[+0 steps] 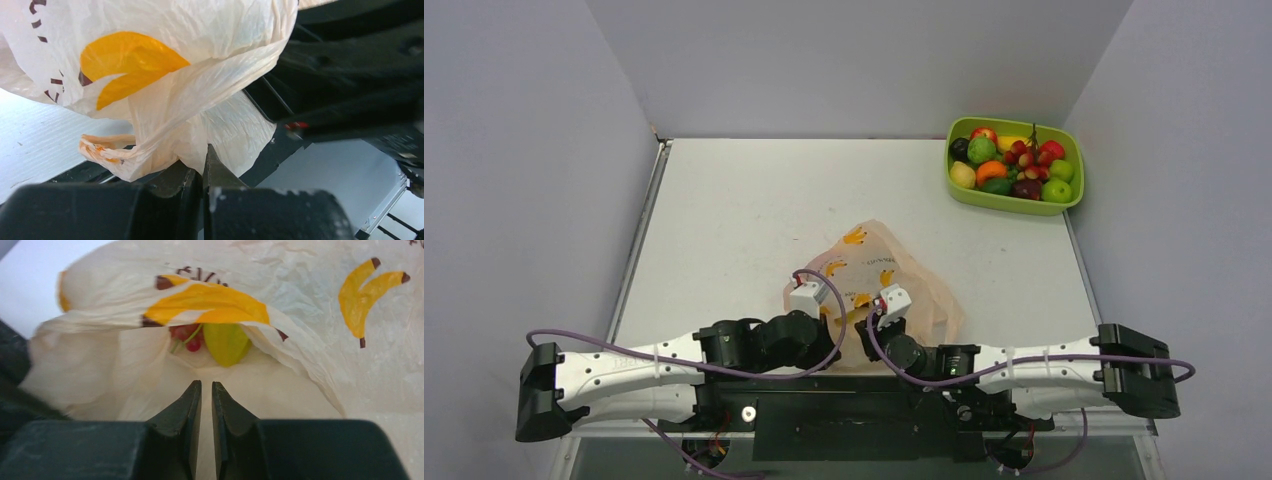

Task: Take the fake fruits out of the plastic bag
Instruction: Take out the fake fruit from the plastic bag, then place the fake fruit in the bin.

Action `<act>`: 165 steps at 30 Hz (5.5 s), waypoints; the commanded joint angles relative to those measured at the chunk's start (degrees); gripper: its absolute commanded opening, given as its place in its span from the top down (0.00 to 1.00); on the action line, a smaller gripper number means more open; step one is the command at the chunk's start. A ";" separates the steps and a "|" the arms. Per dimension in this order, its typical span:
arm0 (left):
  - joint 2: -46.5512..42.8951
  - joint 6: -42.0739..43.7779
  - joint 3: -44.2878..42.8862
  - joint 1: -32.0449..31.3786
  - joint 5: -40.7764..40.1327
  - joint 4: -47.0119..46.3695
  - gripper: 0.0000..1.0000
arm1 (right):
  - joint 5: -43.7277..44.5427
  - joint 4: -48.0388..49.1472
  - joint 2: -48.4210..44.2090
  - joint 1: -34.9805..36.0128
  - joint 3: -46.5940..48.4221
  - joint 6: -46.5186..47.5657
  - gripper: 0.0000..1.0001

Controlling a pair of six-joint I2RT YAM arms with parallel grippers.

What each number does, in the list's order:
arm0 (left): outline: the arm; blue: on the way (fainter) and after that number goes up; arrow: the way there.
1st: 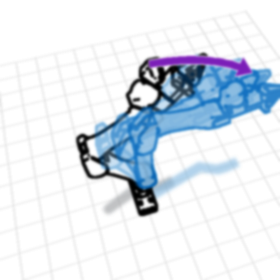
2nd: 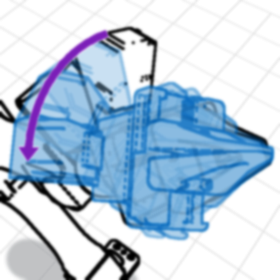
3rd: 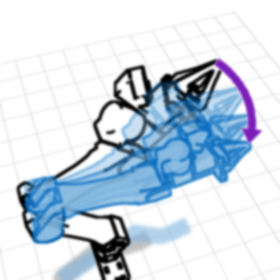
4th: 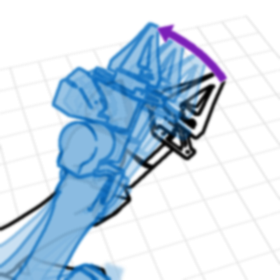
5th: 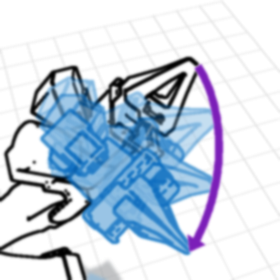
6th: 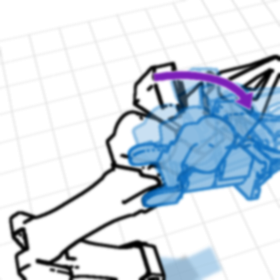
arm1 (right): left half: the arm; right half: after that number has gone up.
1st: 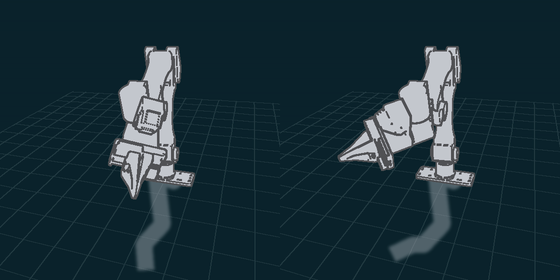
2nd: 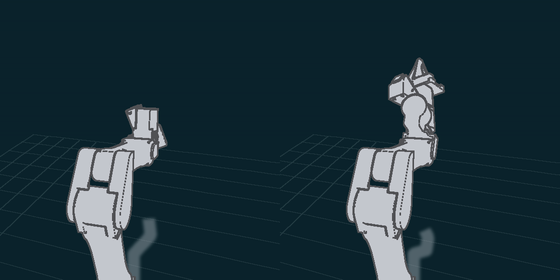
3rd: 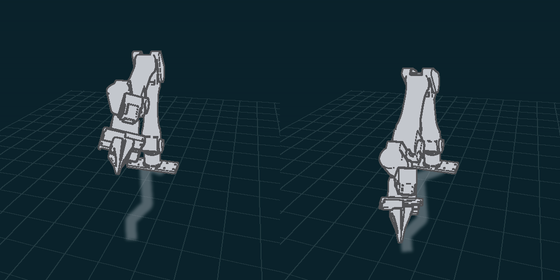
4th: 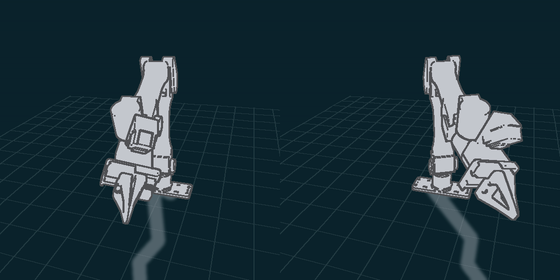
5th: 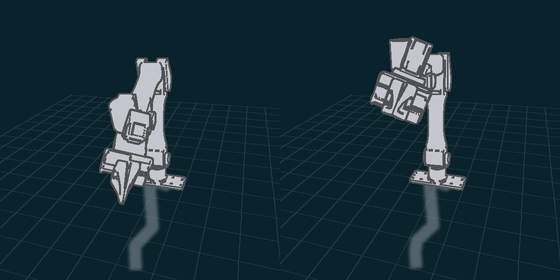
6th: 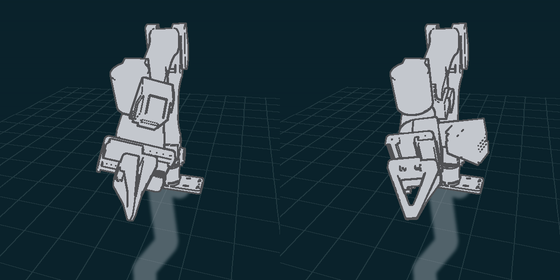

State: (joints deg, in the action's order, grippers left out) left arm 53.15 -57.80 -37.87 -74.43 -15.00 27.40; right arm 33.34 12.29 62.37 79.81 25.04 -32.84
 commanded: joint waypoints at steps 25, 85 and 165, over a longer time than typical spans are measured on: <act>3.98 0.31 -3.55 -0.07 3.24 -3.83 1.00 | -2.19 33.87 26.80 -19.07 4.10 5.26 0.51; -3.94 -5.46 2.43 1.66 -4.76 -2.03 1.00 | -26.35 3.72 -2.56 -18.45 3.79 -3.28 1.00; -2.14 -2.61 4.03 3.34 2.08 -6.20 1.00 | -8.11 -35.34 62.11 -81.77 91.80 9.75 0.30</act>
State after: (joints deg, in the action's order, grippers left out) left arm 51.29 -60.97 -31.64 -71.42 -13.19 23.73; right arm 25.91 -21.37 127.50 -2.59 114.15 -25.23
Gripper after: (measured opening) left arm 0.004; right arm 0.694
